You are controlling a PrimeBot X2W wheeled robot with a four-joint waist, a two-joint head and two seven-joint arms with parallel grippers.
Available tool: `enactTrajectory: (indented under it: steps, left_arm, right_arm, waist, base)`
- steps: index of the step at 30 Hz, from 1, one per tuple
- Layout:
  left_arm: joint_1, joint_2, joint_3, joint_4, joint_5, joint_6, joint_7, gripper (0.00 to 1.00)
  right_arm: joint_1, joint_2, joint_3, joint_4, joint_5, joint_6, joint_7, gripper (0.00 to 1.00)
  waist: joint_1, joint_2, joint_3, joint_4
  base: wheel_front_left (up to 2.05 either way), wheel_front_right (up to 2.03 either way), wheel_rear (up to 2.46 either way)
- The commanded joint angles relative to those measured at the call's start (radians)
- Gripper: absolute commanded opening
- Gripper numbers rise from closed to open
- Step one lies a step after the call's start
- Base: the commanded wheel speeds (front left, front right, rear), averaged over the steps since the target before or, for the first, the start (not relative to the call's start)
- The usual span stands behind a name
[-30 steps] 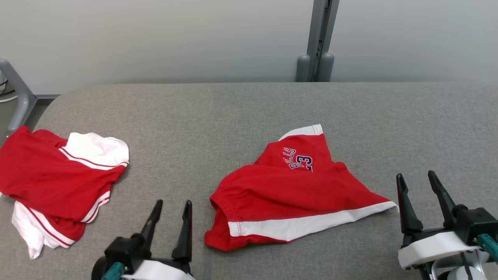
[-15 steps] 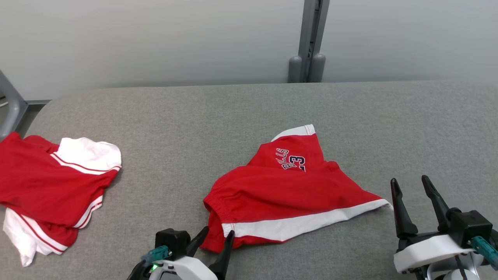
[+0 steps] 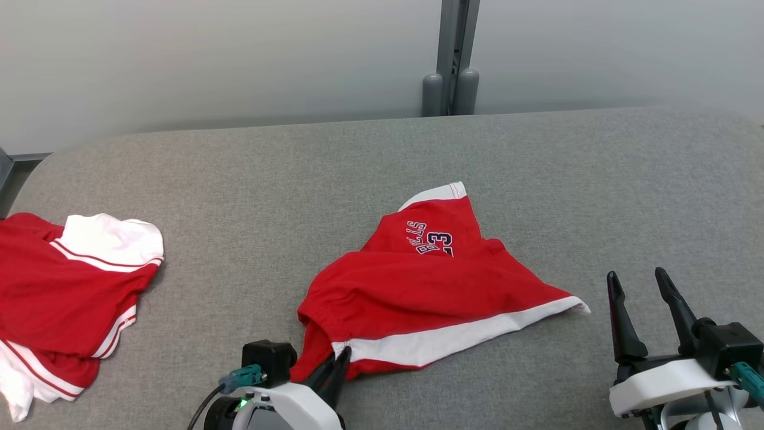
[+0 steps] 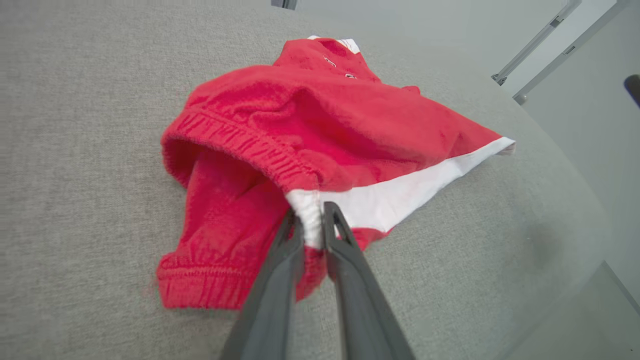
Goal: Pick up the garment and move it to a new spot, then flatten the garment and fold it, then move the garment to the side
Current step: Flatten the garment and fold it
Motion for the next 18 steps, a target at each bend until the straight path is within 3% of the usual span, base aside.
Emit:
enactTrajectory:
  steps: [1,11,18]
  left_arm:
    - [-0.015,0.006,0.006,-0.004,-0.002,0.006,-0.005,0.00]
    - [-0.026,0.031,0.064,-0.042,-0.009,0.031,-0.085,0.00]
    - [-0.035,0.045,0.084,-0.034,-0.004,0.041,-0.120,0.00]
  right_arm:
    - [-0.008,-0.002,-0.004,-0.004,0.003,0.000,-0.006,1.00]
    - [0.013,-0.035,0.031,0.103,0.040,0.000,0.030,1.00]
    - [0.014,-0.089,0.144,0.170,0.081,0.000,0.072,1.00]
  waist:
    - [0.0000,-0.0001,0.002,0.000]
    - [0.0000,-0.0001,0.013,0.020]
    - [0.0000,-0.0001,0.024,0.030]
  base:
    - [0.00,0.00,0.00]
    - [0.00,0.00,0.00]
    - [0.00,0.00,0.00]
